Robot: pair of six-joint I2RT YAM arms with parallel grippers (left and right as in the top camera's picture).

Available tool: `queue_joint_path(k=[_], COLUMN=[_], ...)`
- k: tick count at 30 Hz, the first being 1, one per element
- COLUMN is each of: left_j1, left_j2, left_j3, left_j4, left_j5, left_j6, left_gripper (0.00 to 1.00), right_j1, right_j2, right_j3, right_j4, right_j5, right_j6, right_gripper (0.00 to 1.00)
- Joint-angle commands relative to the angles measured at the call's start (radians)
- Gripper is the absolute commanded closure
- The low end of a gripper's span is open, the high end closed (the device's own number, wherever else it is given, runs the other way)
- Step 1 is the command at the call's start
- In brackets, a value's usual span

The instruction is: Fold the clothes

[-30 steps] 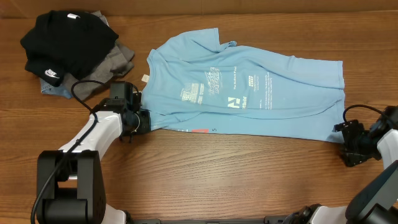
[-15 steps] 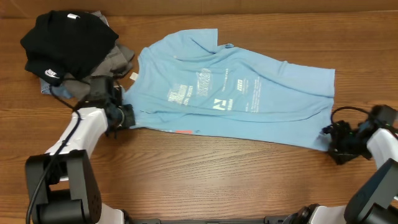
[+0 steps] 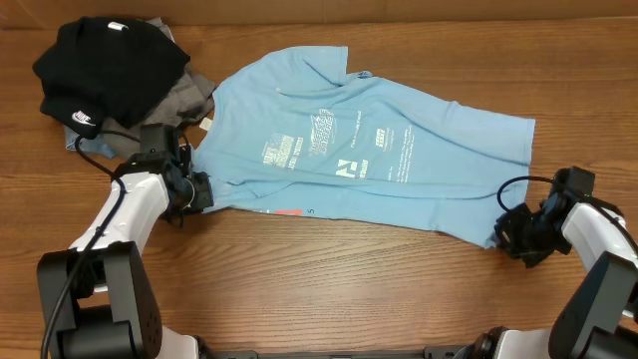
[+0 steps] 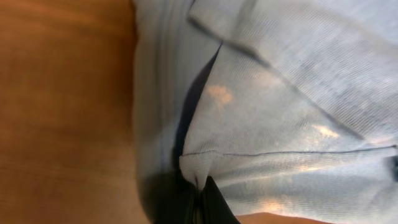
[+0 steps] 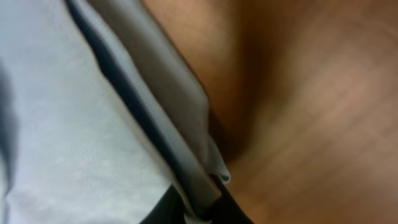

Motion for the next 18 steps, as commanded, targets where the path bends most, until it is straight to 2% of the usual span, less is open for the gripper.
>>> queue_joint_path(k=[1, 4, 8, 11, 12, 14, 15, 16, 18], left_j1=[0.039, 0.071, 0.080, 0.080, 0.080, 0.080, 0.080, 0.080, 0.079], left_j2=[-0.038, -0.059, -0.083, -0.098, -0.105, -0.121, -0.132, -0.142, -0.163], left_j3=[0.025, 0.025, 0.025, 0.025, 0.025, 0.027, 0.029, 0.034, 0.048], left_j4=[-0.077, -0.156, -0.239, -0.298, -0.305, -0.301, -0.299, -0.299, -0.304], left_j5=[-0.070, -0.087, -0.098, -0.143, -0.147, -0.143, -0.143, -0.143, -0.135], left_j6=[-0.060, -0.083, -0.082, -0.092, -0.094, -0.094, -0.094, -0.094, -0.085], left_gripper=[0.96, 0.96, 0.96, 0.95, 0.91, 0.84, 0.75, 0.61, 0.46], right_j1=[-0.039, -0.063, -0.067, -0.068, -0.069, -0.070, -0.074, -0.082, -0.098], right_j2=[0.002, 0.001, -0.007, -0.014, -0.015, -0.015, -0.015, -0.015, -0.015], right_j3=[0.022, 0.038, 0.039, 0.051, 0.061, 0.091, 0.110, 0.137, 0.189], right_j4=[-0.132, -0.227, -0.256, -0.255, -0.256, -0.264, -0.268, -0.269, -0.245], right_j5=[0.202, 0.213, 0.225, 0.232, 0.232, 0.232, 0.232, 0.232, 0.218], right_j6=[0.127, 0.146, 0.135, 0.135, 0.135, 0.136, 0.136, 0.136, 0.123], right_gripper=[0.88, 0.88, 0.83, 0.57, 0.45, 0.31, 0.29, 0.27, 0.20])
